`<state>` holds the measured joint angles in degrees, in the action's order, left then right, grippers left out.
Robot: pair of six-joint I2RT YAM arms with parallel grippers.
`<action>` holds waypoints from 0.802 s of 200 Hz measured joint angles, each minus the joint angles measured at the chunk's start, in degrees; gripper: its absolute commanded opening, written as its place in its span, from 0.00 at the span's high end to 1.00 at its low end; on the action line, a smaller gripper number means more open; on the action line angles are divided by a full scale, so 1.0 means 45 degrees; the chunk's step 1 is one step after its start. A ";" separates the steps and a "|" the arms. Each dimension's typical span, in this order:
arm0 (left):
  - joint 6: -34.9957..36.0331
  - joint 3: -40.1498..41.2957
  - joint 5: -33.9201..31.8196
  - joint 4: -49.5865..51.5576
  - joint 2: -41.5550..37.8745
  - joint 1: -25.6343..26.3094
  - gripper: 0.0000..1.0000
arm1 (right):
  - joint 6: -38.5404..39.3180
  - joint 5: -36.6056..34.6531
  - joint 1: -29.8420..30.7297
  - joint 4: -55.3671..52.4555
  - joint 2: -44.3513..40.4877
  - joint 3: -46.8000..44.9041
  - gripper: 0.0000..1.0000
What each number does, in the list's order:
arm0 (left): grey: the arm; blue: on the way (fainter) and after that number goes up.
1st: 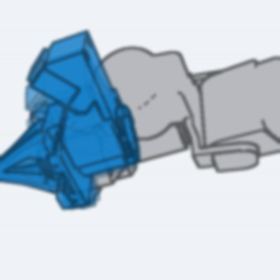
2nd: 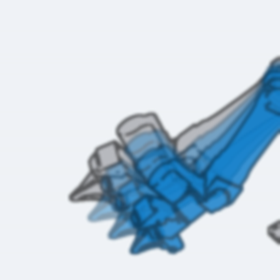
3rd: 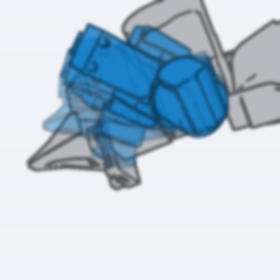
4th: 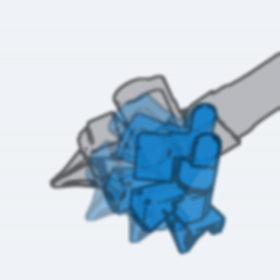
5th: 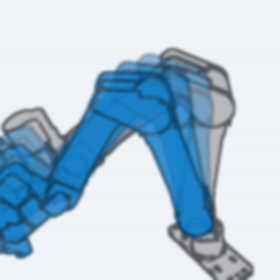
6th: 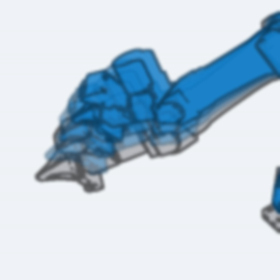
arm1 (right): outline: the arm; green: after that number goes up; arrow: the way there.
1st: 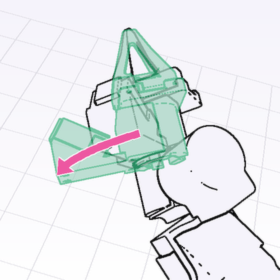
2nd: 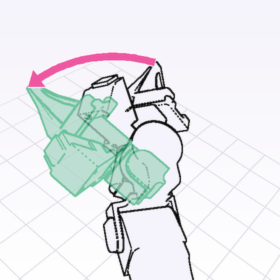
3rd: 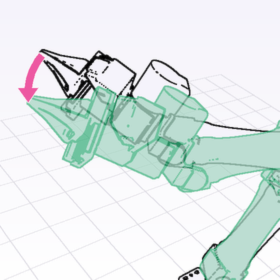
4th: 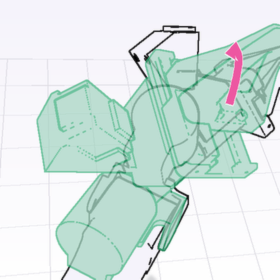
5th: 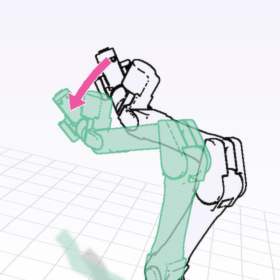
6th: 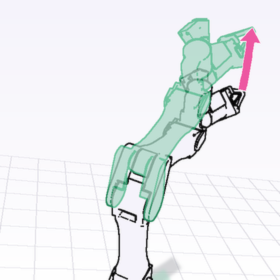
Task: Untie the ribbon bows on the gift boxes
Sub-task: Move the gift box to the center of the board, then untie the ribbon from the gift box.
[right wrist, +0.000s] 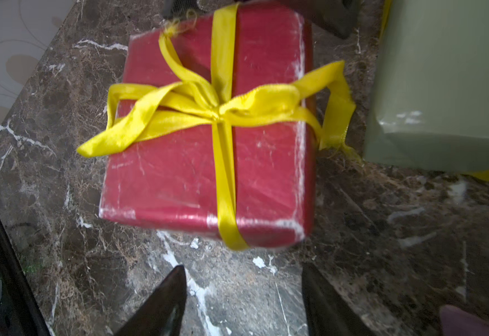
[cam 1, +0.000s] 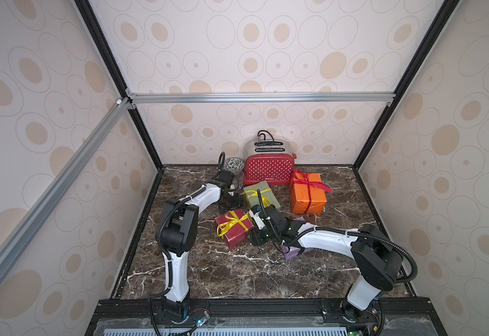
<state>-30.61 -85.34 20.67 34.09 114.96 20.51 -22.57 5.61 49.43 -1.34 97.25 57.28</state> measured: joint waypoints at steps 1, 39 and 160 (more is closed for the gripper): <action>0.0000 0.0010 0.0015 -0.0024 -0.0010 0.0029 0.14 | 0.0005 -0.0005 0.0000 0.0005 0.0000 -0.0005 0.37; -0.0078 0.0044 0.0233 -0.0534 -0.0350 0.0529 0.05 | -0.0204 -0.0005 -0.0010 0.0194 -0.0019 -0.0243 0.41; 0.0107 0.1443 -0.2846 0.0408 -0.5819 0.0612 0.11 | -0.0617 -0.0427 -0.0408 0.2093 -0.2123 -0.2157 0.46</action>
<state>-30.13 -78.85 7.86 35.92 88.77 23.27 -25.34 3.68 47.59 8.08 87.70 47.57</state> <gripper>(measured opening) 0.905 0.555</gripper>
